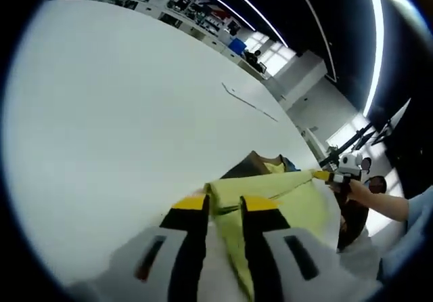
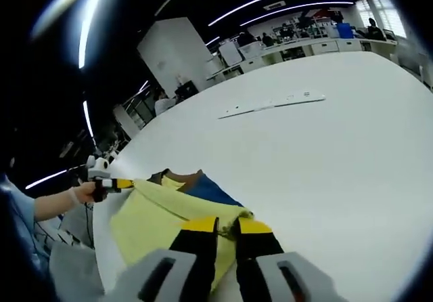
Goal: Fold the garment on the visible template until the final outline fits inside the template.
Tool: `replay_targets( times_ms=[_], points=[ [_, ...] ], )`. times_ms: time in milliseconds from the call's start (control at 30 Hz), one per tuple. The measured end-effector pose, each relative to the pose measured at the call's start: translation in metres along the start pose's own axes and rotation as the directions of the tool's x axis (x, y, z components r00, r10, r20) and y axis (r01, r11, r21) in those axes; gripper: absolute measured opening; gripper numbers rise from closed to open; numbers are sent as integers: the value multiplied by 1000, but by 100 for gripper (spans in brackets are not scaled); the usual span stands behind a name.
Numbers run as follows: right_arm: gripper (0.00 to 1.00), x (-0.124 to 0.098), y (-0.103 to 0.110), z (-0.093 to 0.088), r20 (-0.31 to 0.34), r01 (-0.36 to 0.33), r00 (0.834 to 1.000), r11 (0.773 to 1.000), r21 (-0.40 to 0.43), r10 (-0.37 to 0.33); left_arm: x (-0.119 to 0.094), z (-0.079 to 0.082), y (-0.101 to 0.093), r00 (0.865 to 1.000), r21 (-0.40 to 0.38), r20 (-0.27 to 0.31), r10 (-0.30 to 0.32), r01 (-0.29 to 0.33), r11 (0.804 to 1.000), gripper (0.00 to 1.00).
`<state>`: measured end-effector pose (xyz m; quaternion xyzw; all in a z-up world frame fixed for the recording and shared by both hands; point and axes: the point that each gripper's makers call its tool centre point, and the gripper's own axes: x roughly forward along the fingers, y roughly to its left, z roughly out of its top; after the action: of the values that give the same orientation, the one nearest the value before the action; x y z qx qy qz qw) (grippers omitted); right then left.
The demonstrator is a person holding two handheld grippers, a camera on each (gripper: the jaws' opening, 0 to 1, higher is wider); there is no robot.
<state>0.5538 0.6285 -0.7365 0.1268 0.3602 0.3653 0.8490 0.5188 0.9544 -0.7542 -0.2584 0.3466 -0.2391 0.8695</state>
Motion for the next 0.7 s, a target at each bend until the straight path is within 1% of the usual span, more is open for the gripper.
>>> replay_targets(
  times_ms=[33, 67, 100, 133, 167, 233, 267, 333, 433, 467, 500, 567, 600, 700],
  points=[
    [12, 0, 4, -1, 0, -17, 1000, 1000, -10, 17, 1, 2, -4, 1000, 32, 12, -24, 24, 999, 26],
    [14, 0, 5, -2, -2, -23, 1000, 1000, -8, 23, 0, -1, -4, 1000, 22, -3, -20, 20, 1000, 27],
    [17, -1, 8, -3, -5, -32, 999, 999, -11, 32, 0, -2, -6, 1000, 24, -7, -30, 30, 999, 28],
    [19, -1, 10, -4, -3, -38, 999, 999, -13, 38, 0, -3, -9, 999, 29, -10, -48, 48, 998, 28],
    [21, -1, 12, -4, -4, -45, 999, 999, -14, 45, 0, -4, -11, 999, 32, -12, -52, 53, 998, 28],
    [25, -1, 14, -5, -4, -56, 998, 998, -15, 56, -1, -3, -14, 998, 56, -7, -59, 59, 997, 31],
    [27, -1, 16, -5, -1, -62, 998, 998, -18, 62, -1, -3, -14, 998, 56, -5, -60, 60, 997, 33],
    [34, -1, 18, -6, 1, -67, 998, 998, -18, 67, -2, -1, -18, 997, 68, 2, -82, 82, 994, 37],
    [44, -2, 23, -7, 0, -80, 997, 996, -30, 80, -4, -1, -25, 993, 108, -1, -114, 113, 988, 47],
    [46, -2, 27, -7, 0, -92, 996, 995, -46, 92, -5, -3, -27, 993, 123, -9, -119, 120, 985, 51],
    [49, -3, 28, -8, -2, -93, 996, 995, -46, 93, -5, -5, -28, 992, 138, -18, -122, 124, 983, 54],
    [54, -4, 33, -9, -8, -105, 994, 992, -69, 105, -7, -7, -31, 991, 139, -27, -129, 132, 981, 60],
    [56, -4, 35, -10, -10, -108, 994, 991, -75, 107, -8, -9, -33, 989, 153, -33, -142, 145, 977, 63],
    [61, -6, 38, -12, -20, -120, 993, 989, -87, 118, -11, -9, -36, 988, 161, -34, -153, 157, 975, 68]
  ],
)
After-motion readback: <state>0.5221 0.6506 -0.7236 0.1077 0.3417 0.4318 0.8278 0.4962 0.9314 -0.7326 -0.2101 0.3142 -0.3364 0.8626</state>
